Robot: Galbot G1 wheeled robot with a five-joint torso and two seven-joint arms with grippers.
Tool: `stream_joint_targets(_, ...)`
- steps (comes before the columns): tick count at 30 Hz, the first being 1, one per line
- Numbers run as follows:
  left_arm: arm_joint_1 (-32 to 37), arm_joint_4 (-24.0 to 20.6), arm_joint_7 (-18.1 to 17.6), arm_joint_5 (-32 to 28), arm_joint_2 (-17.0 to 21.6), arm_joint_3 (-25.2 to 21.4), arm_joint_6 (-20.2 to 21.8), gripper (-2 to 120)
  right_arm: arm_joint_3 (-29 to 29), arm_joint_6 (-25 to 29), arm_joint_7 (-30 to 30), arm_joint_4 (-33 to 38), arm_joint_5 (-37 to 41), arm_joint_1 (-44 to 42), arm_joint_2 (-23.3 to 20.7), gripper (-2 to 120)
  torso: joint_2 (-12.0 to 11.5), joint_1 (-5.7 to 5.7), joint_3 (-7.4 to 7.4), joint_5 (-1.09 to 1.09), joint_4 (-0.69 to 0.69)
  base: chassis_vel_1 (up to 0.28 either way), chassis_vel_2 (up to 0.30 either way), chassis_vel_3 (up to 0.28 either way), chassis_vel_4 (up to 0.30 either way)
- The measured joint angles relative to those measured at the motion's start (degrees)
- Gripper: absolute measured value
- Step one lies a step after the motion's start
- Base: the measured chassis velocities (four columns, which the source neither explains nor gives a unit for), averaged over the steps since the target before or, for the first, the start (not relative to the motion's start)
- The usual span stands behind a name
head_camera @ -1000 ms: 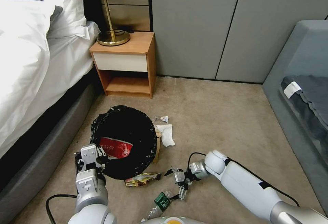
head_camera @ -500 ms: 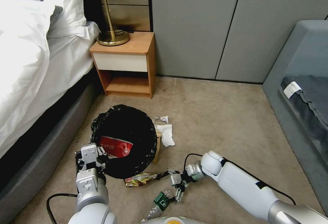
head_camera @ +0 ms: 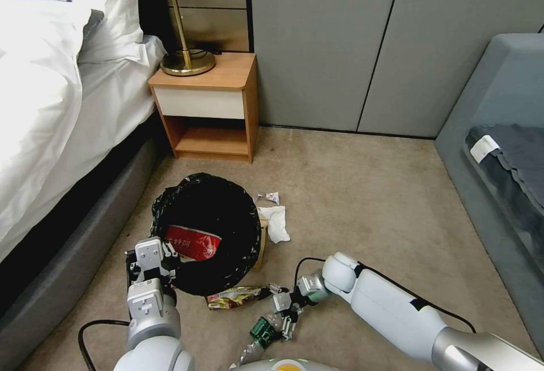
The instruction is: Pick up the trash bin, then pick up the garbage from the floor and place it into the trash bin.
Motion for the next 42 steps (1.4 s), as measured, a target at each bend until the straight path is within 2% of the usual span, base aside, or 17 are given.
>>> stream_joint_targets(14, -0.22, 0.4, 0.01, -0.06, 0.0, 0.0, -0.18, 1, -1.96, 0.26, 0.37, -2.04, -0.4, 0.97, 1.38, 100, 0.0, 0.0, 0.0, 0.0, 0.0, 0.0, 0.0, 0.0, 0.0)
stream_joint_targets(19, -0.4, 0.56, 0.01, -0.06, 0.01, -0.07, -0.22, 1, -2.79, 0.46, 0.65, -2.39, -0.29, 1.27, 1.66, 82, 0.0, 0.0, 0.0, 0.01, 0.0, 0.0, 0.0, 0.0, 0.0)
stream_joint_targets(20, -0.4, 0.56, 0.01, -0.06, 0.01, -0.07, -0.22, 1, -2.79, 0.46, 0.65, -2.39, -0.29, 1.27, 1.66, 82, 0.0, 0.0, 0.0, 0.01, 0.0, 0.0, 0.0, 0.0, 0.0)
stream_joint_targets(22, -0.45, 0.68, 0.01, -0.06, 0.0, -0.07, -0.24, 1, -3.14, 0.47, 0.75, -2.39, -0.19, 1.41, 1.69, 70, 0.0, 0.0, 0.0, 0.0, 0.0, 0.0, 0.0, 0.0, 0.0)
stream_joint_targets(26, -0.53, 0.76, 0.01, -0.03, 0.0, -0.01, -0.26, 1, -3.47, 0.48, 0.8, -2.38, -0.12, 1.51, 1.65, 62, 0.0, 0.0, 0.0, 0.01, 0.0, 0.0, 0.0, 0.0, 0.0)
stream_joint_targets(27, -0.55, 0.79, 0.02, -0.01, 0.0, 0.01, -0.28, 1, -3.6, 0.49, 0.83, -2.38, -0.09, 1.54, 1.6, 55, 0.0, 0.0, 0.0, 0.0, 0.0, 0.0, 0.0, 0.0, 0.0)
stream_joint_targets(29, -0.55, 0.8, 0.02, 0.0, 0.0, 0.01, -0.29, 1, -3.65, 0.49, 0.84, -2.38, -0.08, 1.54, 1.57, 52, 0.0, 0.0, 0.0, 0.0, 0.0, 0.0, 0.0, 0.0, 0.0)
stream_joint_targets(30, -0.56, 0.8, 0.03, 0.01, 0.0, 0.01, -0.3, 1, -3.68, 0.52, 0.93, -2.37, -0.05, 1.52, 1.54, 44, 0.0, 0.0, 0.0, 0.01, 0.0, 0.0, 0.0, 0.0, 0.0)
stream_joint_targets(32, -0.63, 0.8, 0.04, 0.01, 0.0, -0.01, -0.3, 1, -3.69, 0.53, 1.05, -2.33, -0.02, 1.37, 1.42, 39, 0.0, 0.0, 0.0, 0.01, 0.0, 0.0, 0.0, 0.0, 0.0)
stream_joint_targets(36, -0.79, 0.89, 0.06, 0.02, 0.0, 0.04, -0.31, 1, -3.69, 0.54, 1.21, -2.07, 0.19, 1.03, 1.1, 31, 0.0, 0.0, 0.0, 0.01, 0.0, 0.0, 0.0, 0.0, 0.0)
stream_joint_targets(42, -0.85, 1.12, 0.09, 0.03, 0.0, 0.13, -0.32, 1, -3.46, 0.55, 1.43, -2.05, 0.54, 0.63, 0.75, 30, 0.0, 0.0, 0.0, 0.01, 0.0, 0.0, 0.0, 0.0, 0.0)
